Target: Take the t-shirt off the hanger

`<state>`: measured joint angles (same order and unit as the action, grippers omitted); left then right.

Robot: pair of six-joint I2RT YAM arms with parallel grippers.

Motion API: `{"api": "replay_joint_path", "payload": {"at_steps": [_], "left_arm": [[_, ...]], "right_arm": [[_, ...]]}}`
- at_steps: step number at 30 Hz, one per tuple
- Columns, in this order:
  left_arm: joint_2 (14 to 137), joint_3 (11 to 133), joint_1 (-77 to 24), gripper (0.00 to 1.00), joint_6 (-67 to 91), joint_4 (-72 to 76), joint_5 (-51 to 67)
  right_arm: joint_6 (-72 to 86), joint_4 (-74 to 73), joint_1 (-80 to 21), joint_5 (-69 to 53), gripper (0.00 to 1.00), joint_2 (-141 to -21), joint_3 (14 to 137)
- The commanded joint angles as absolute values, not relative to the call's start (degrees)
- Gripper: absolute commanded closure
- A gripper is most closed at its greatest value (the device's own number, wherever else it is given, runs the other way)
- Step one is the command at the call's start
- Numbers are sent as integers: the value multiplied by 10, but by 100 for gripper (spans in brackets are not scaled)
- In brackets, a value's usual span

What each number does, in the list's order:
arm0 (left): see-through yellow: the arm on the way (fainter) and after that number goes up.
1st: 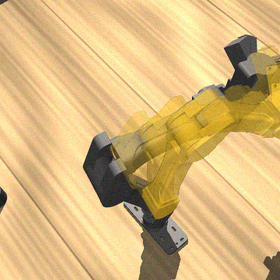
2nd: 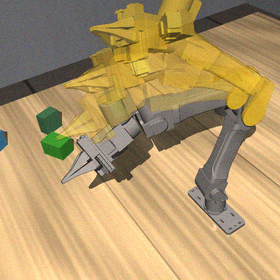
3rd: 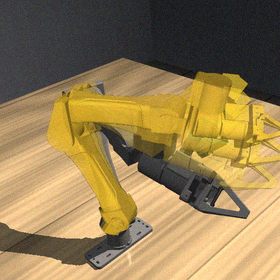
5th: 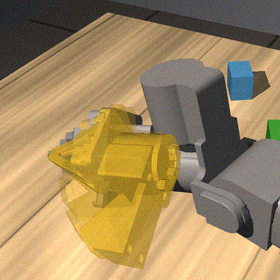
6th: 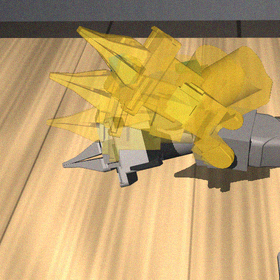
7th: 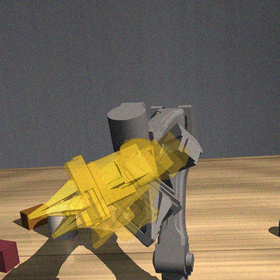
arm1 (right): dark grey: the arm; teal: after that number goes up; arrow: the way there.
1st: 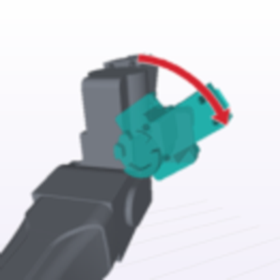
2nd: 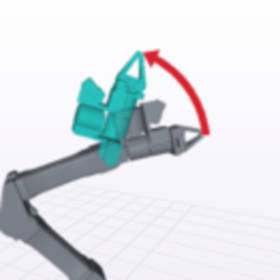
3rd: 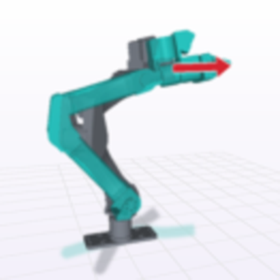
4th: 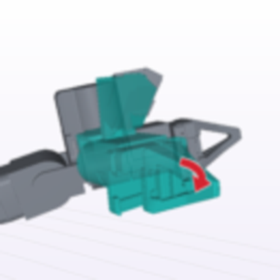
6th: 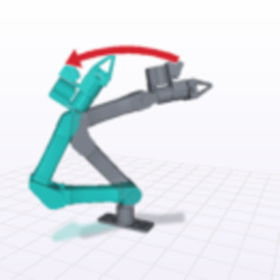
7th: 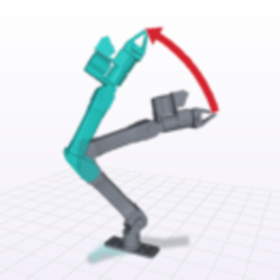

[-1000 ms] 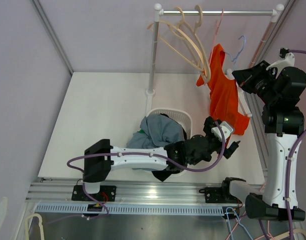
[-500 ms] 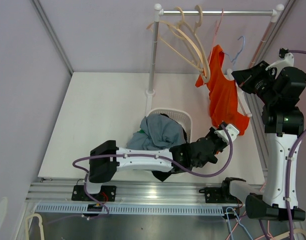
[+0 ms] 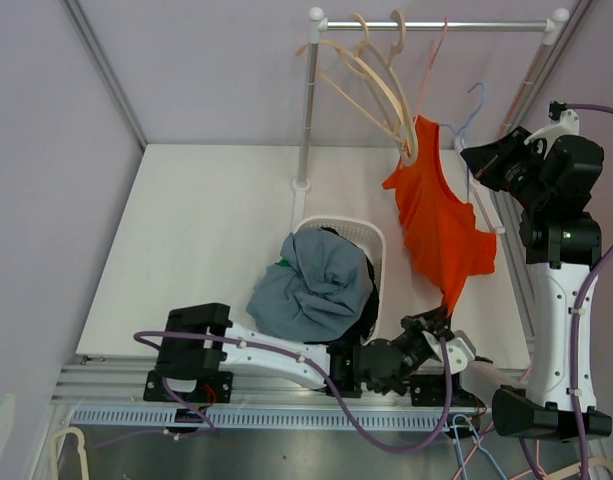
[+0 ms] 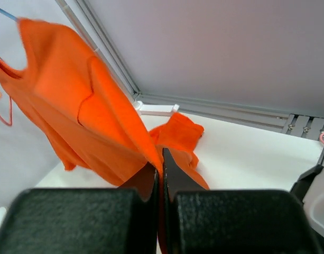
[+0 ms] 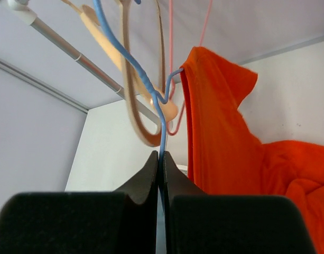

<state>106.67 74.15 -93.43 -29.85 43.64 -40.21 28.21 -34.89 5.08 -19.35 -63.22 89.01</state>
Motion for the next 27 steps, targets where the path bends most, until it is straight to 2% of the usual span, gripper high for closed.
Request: {"api": "replay_joint_path", "payload": {"at_steps": [1,7,12,20,23,26,27], "left_arm": [[986,729,-951,99,-324,511,-386],[935,712,-958,99,-263,428,-344],[924,635,-960,99,-148,395,-300],[991,482,-1023,99,-122,553,-220],[1012,504,-1009,99,-59,490,-269],[1023,594,-949,99,38,321,-285],[1023,614,-909,99,60,222,-280]], "right_arm": [[263,-304,49,-175,100,-638,886],[265,-279,50,-160,100,-645,877],[266,-300,56,-153,100,-677,943],[274,-363,58,-156,100,-738,1027],[264,-395,58,-148,100,-747,1057],[257,-422,58,-138,100,-737,1077],[255,-431,57,-135,100,-734,1081]]}}
